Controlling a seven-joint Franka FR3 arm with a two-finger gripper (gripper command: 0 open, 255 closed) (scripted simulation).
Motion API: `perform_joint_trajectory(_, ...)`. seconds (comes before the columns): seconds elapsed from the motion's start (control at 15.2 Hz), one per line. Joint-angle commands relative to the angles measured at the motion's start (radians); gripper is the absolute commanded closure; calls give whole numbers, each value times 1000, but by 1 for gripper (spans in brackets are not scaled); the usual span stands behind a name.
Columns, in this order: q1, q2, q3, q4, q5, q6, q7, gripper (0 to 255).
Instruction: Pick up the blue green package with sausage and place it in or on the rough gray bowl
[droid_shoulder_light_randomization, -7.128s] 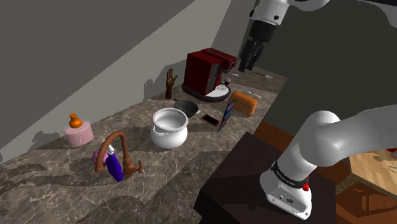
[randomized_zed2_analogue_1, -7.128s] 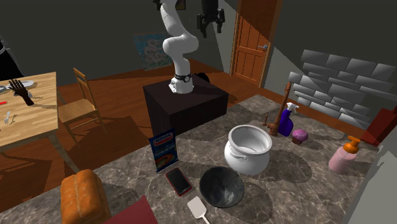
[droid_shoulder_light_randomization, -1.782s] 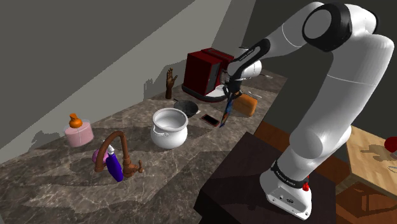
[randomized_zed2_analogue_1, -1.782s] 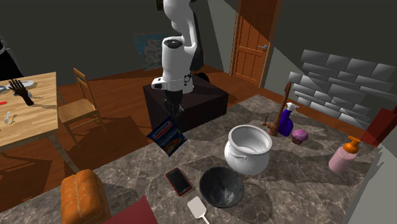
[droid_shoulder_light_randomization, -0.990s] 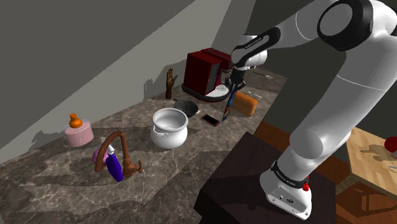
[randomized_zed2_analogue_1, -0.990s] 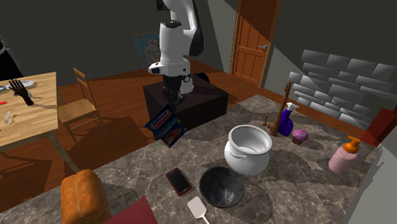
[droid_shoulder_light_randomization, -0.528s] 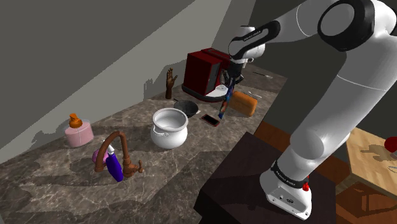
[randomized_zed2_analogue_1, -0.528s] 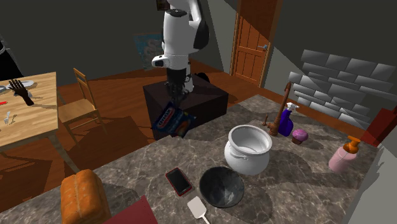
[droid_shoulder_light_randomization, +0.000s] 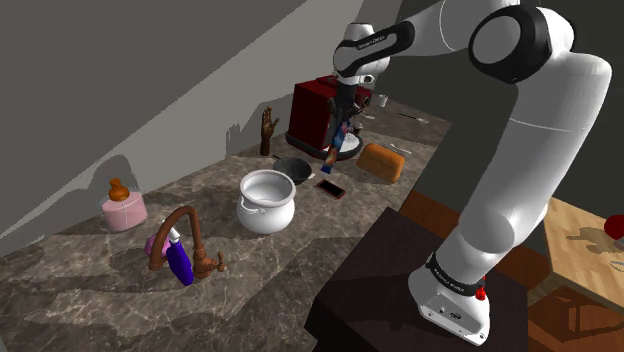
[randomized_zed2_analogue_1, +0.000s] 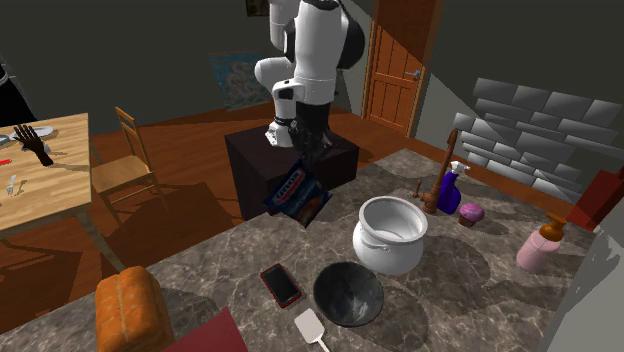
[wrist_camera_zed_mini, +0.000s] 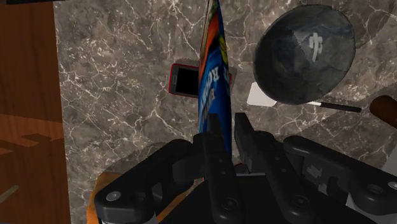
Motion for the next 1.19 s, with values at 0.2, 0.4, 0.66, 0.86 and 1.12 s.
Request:
perform_joint_trajectory(0.2, 40, 123, 27, 230, 8, -111, 60, 255)
perform_joint_trajectory(0.4, 62, 213, 40, 396, 11, -190, 92, 255)
perform_joint_trajectory(0.66, 91, 367, 54, 678, 16, -322, 130, 255)
perform_joint_trajectory(0.86, 111, 578, 62, 1065, 21, -501, 154, 255)
perform_joint_trajectory(1.12, 112, 553, 62, 969, 20, -429, 159, 255)
